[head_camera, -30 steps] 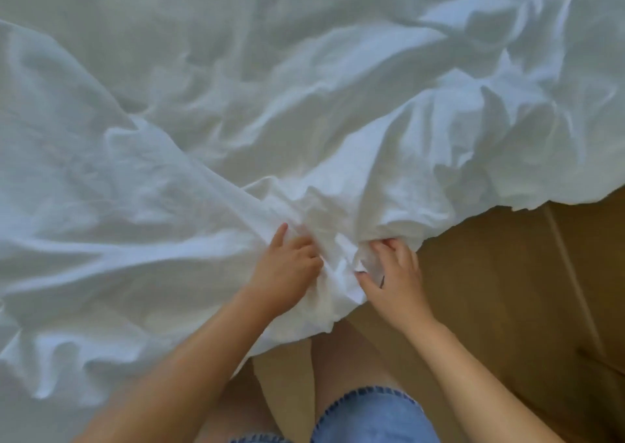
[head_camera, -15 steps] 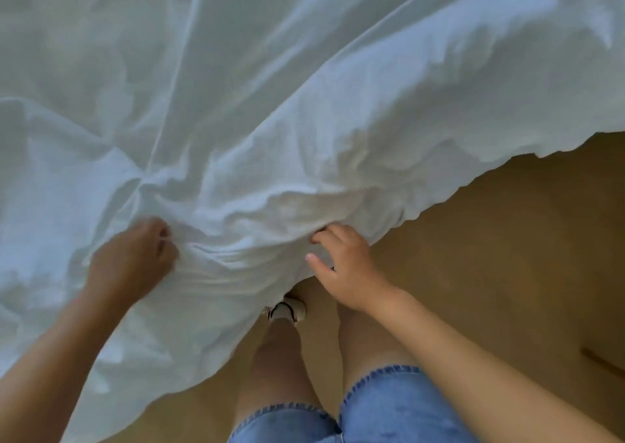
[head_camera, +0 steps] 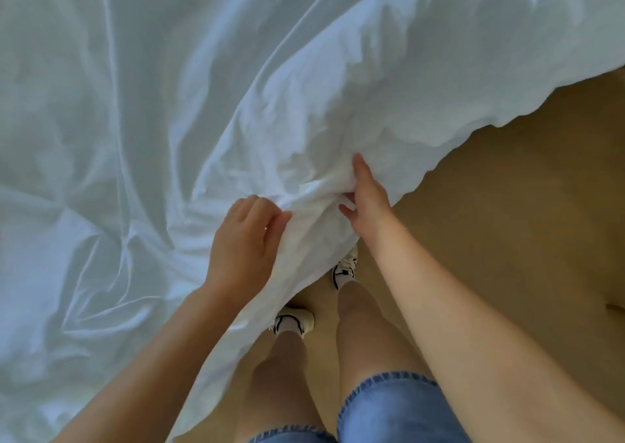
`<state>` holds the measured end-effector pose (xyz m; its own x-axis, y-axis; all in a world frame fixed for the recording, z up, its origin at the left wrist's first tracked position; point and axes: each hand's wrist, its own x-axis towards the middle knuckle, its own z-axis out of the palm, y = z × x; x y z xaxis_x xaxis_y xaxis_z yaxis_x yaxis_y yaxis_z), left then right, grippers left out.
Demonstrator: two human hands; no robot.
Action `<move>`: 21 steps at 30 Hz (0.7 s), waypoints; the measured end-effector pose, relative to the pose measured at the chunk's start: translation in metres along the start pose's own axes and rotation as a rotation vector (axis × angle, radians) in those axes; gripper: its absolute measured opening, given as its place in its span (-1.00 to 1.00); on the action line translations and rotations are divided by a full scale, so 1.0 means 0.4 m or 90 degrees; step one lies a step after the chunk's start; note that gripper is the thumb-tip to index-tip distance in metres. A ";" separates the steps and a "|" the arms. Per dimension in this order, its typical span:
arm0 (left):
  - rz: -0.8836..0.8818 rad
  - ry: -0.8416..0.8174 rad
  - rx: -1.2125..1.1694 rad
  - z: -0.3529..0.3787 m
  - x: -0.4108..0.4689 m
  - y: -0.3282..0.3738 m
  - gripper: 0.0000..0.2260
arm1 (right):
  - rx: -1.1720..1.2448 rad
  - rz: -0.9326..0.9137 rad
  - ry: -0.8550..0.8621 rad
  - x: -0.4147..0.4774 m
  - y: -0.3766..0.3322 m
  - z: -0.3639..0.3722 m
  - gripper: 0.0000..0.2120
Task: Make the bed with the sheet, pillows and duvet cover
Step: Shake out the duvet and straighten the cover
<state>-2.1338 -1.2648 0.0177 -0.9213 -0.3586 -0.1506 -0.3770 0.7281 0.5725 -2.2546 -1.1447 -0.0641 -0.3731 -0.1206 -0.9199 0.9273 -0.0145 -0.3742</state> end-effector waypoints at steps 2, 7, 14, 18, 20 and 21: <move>-0.145 0.091 -0.126 -0.041 -0.007 0.037 -0.83 | 0.159 0.029 -0.045 0.006 -0.025 0.033 -0.54; -0.280 0.265 -0.158 -0.085 0.079 0.031 -0.78 | 0.341 -0.042 -0.154 -0.014 -0.127 0.087 -0.73; -0.161 -0.039 0.136 0.024 0.182 0.003 -0.83 | 0.286 -0.124 0.219 -0.047 -0.080 -0.117 -0.71; -0.116 -0.126 0.117 0.094 0.125 0.020 -0.82 | 0.170 -0.121 0.058 -0.059 0.067 -0.106 -0.43; -0.119 -0.177 0.125 0.099 0.068 0.001 -0.69 | 0.048 -0.057 -0.075 -0.073 0.131 -0.033 -0.46; -0.119 -0.198 0.157 0.096 0.038 -0.016 -0.64 | 0.004 -0.038 -0.102 -0.076 0.164 -0.001 -0.54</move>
<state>-2.1489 -1.2525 -0.0191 -0.8057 -0.3322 -0.4904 -0.5171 0.7983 0.3087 -2.1824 -1.1416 -0.0607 -0.4186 -0.2761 -0.8652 0.9038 -0.0329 -0.4268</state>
